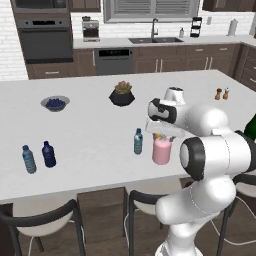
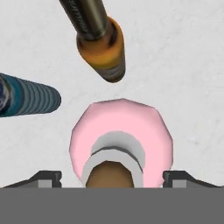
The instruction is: Move the plastic bottles in the middle to the plastics group, and the glass bottles in the middle to the glass group.
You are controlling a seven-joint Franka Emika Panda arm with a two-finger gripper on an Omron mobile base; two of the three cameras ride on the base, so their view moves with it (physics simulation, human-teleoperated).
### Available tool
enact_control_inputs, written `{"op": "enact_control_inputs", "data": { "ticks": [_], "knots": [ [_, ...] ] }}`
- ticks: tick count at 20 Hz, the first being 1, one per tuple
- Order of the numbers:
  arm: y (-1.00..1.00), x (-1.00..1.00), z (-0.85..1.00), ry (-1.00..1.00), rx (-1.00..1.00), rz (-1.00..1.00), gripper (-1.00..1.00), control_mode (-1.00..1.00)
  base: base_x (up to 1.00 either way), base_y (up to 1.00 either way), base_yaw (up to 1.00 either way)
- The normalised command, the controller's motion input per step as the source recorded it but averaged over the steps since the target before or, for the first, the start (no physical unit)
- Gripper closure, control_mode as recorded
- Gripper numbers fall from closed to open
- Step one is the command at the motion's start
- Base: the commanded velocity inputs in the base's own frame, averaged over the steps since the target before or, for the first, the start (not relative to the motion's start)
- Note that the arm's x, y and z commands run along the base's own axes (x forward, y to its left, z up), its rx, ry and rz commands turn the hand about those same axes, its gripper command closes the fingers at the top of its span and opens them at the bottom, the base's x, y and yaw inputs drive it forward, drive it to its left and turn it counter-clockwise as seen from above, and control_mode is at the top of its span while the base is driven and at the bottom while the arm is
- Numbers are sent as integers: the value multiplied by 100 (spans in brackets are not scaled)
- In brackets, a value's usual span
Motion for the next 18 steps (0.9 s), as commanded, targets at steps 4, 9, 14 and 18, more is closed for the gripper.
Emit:
{"op": "enact_control_inputs", "data": {
  "ticks": [4,9,14,18],
  "knots": [
    [0,8,-20,-6,-5,0,100,-100,0,0,0],
    [0,-11,-16,-7,-2,0,100,-100,0,0,0],
    [-8,-38,-4,-7,0,1,100,-100,0,0,0],
    [-17,-55,17,-3,0,0,100,-100,0,0,0]
  ]
}}
